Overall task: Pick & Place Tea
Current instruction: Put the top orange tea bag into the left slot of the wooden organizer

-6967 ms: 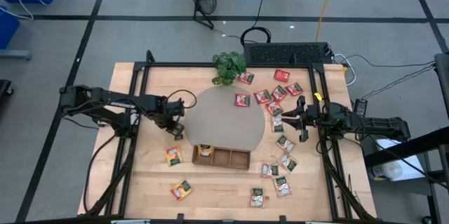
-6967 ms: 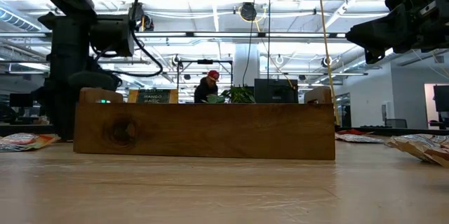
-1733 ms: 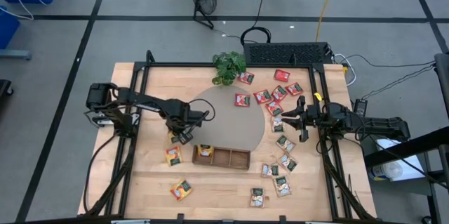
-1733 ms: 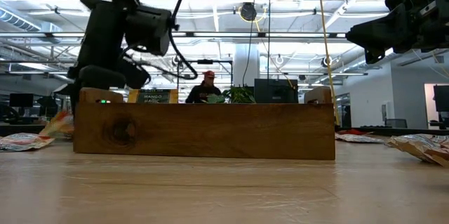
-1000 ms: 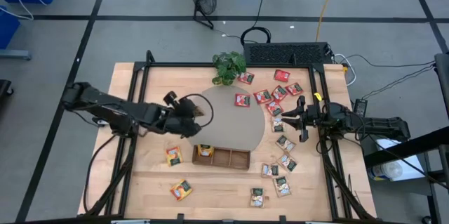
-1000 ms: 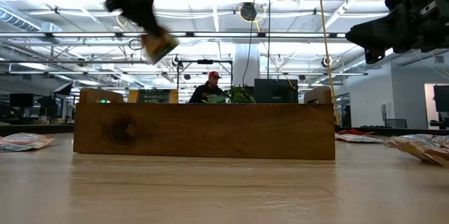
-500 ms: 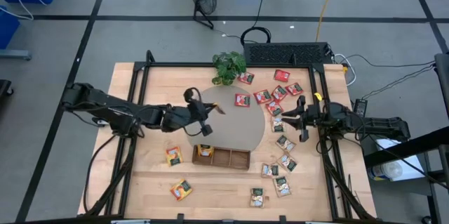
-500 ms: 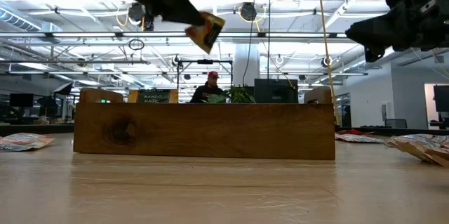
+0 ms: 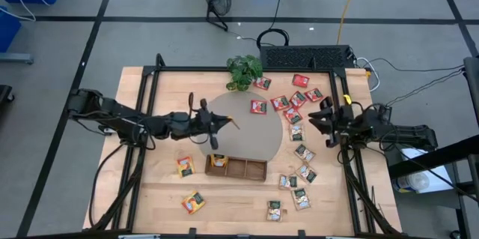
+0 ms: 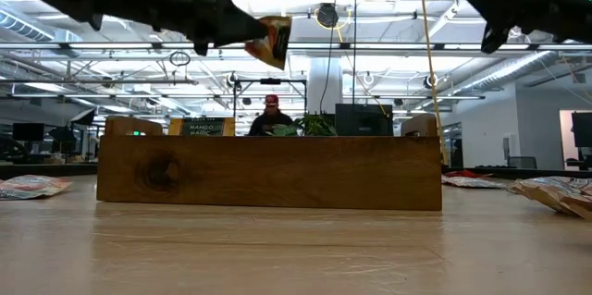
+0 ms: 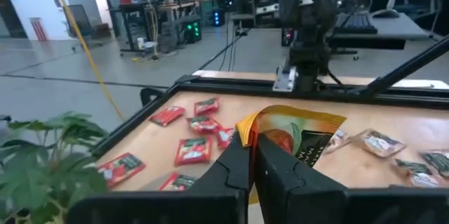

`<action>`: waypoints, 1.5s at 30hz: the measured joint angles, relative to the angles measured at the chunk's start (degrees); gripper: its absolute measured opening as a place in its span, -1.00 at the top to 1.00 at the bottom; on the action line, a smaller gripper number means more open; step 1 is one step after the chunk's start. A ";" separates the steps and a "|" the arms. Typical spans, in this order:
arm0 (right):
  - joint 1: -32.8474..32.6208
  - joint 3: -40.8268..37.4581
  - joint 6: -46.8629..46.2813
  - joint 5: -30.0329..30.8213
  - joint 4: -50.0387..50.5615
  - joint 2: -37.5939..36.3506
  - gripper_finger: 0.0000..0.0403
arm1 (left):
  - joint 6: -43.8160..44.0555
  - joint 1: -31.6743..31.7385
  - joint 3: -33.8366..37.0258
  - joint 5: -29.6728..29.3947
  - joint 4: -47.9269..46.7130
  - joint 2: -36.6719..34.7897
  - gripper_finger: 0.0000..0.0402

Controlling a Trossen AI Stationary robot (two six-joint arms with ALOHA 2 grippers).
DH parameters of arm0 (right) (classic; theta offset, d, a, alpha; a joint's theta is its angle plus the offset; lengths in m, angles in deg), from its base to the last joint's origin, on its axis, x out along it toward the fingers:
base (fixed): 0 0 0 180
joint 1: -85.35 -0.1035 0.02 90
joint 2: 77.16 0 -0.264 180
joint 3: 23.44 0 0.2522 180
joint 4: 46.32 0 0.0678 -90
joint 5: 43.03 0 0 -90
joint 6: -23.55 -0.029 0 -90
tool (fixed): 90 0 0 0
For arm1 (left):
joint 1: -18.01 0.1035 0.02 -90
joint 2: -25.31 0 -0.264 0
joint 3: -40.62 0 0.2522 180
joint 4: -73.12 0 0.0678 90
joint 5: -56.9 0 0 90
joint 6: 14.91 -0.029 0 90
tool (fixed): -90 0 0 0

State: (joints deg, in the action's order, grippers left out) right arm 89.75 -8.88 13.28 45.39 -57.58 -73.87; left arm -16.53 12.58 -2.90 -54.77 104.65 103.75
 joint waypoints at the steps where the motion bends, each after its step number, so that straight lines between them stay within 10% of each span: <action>1: 0.00 0.00 0.01 0.01 -1.06 -0.01 0.63 | -0.38 0.14 0.63 0.02 1.49 0.00 0.92; 13: -0.03 0.00 1.97 1.11 -4.76 0.04 0.63 | -7.91 3.88 4.31 4.73 5.57 -0.02 0.97; 18: 0.03 0.00 -3.36 16.51 -3.51 5.60 0.63 | -8.66 6.45 5.51 9.93 7.30 -0.02 0.93; 27: -0.02 2.34 -2.60 11.61 -20.63 38.90 0.63 | -5.38 9.66 5.51 16.79 12.77 -0.02 0.94; 36: -2.21 21.09 10.90 6.03 -34.12 76.94 0.63 | 0.73 10.71 5.51 12.65 12.68 -0.02 0.95; 45: -2.27 38.11 21.61 5.98 -37.48 93.54 0.34 | 3.90 10.67 5.49 11.09 10.72 -0.02 0.95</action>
State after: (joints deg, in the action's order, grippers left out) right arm 87.48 29.23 34.90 51.37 -95.06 19.67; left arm -12.63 23.25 2.59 -43.68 115.37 103.72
